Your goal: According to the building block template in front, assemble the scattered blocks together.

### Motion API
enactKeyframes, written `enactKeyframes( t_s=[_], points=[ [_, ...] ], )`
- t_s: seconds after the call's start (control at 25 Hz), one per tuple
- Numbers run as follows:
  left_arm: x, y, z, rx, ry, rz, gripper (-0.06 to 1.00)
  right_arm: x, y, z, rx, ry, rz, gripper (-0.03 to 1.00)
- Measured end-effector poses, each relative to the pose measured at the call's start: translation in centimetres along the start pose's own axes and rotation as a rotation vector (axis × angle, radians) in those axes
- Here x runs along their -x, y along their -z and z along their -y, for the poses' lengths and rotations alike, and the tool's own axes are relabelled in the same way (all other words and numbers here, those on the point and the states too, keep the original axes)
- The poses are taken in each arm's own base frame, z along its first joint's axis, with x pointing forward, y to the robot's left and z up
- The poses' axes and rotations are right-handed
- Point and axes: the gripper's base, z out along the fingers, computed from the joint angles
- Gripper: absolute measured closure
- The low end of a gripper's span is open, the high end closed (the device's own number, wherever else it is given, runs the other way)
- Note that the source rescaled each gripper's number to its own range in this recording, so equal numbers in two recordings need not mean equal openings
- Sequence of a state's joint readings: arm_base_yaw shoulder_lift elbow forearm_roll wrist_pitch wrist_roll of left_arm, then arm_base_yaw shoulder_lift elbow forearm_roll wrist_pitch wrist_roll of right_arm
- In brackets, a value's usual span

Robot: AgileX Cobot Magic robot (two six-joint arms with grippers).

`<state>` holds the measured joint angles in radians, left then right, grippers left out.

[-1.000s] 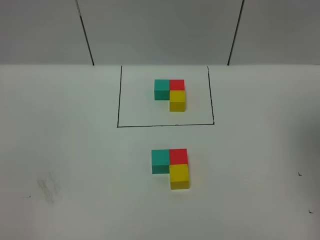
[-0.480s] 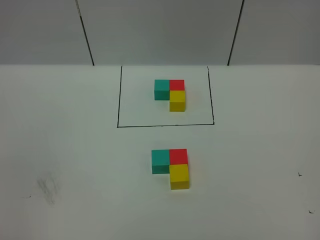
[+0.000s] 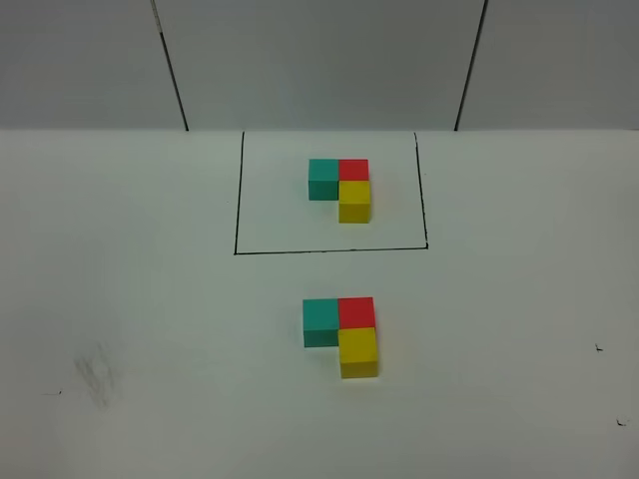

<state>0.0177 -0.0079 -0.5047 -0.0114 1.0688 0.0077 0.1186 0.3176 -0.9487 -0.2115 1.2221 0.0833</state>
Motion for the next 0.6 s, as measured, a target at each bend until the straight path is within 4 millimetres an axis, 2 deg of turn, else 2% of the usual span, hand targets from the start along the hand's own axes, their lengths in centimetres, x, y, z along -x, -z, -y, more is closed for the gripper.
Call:
enactKeyframes(
  t_s=[0.16,0.36,0.6],
  points=[
    [0.0,0.0,0.0,0.000,0.000,0.000,0.13,-3.7,-0.4,-1.1,0.123,-0.055,0.075,-0.03],
    [0.0,0.0,0.0,0.000,0.000,0.000,0.13,-7.7,-1.9,-1.7,0.161,-0.095,0.110,-0.03],
    [0.0,0.0,0.0,0.000,0.000,0.000,0.13,-9.3,-4.2,-2.6,0.203,-0.136,0.050,-0.03]
  ],
)
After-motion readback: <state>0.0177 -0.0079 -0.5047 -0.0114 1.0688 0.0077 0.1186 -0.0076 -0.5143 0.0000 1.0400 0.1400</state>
